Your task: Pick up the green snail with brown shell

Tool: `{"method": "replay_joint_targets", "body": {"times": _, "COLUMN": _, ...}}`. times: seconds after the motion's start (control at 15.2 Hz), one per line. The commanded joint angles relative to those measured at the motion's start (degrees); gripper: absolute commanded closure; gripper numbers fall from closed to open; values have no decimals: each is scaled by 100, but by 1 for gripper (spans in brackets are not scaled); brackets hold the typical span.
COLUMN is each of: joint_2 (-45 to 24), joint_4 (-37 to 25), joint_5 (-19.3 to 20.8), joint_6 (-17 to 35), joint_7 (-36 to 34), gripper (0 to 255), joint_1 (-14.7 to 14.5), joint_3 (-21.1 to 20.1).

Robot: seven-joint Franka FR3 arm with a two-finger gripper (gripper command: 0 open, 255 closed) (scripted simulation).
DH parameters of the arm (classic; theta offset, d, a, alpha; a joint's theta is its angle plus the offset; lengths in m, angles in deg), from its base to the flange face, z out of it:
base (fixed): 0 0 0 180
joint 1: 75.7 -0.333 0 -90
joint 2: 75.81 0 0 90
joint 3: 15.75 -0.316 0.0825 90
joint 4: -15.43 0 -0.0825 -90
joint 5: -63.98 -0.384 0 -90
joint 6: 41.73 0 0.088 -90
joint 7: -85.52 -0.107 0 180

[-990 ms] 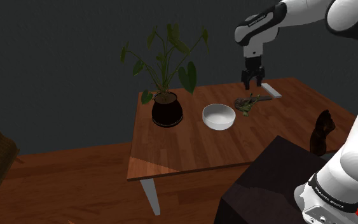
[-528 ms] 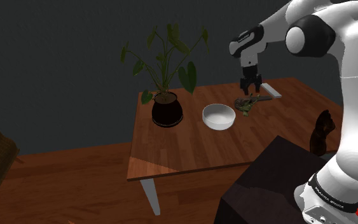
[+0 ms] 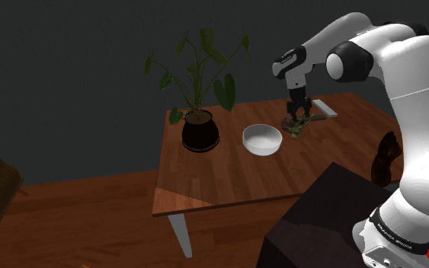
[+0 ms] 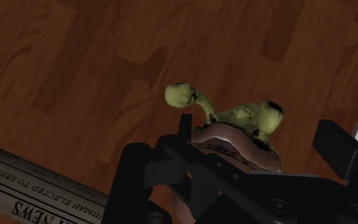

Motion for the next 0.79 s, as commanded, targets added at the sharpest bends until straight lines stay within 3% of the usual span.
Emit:
{"method": "replay_joint_targets", "body": {"times": 0.0, "joint_2": -83, "joint_4": 20, "joint_5": -20, "joint_6": 101, "joint_7": 8, "gripper": 0, "joint_1": 16, "joint_3": -14}}
{"method": "replay_joint_targets", "body": {"times": 0.2, "joint_2": -155, "joint_4": 24, "joint_5": -39, "joint_6": 176, "joint_7": 7, "gripper": 0, "joint_1": 26, "joint_3": -29}}
{"method": "replay_joint_targets", "body": {"times": 0.26, "joint_2": -170, "joint_4": 5, "joint_5": -41, "joint_6": 172, "joint_7": 9, "gripper": 255, "joint_1": 32, "joint_3": -31}}
{"method": "replay_joint_targets", "body": {"times": 0.73, "joint_2": -184, "joint_4": -8, "joint_5": -42, "joint_6": 173, "joint_7": 13, "gripper": 255, "joint_1": 39, "joint_3": -32}}
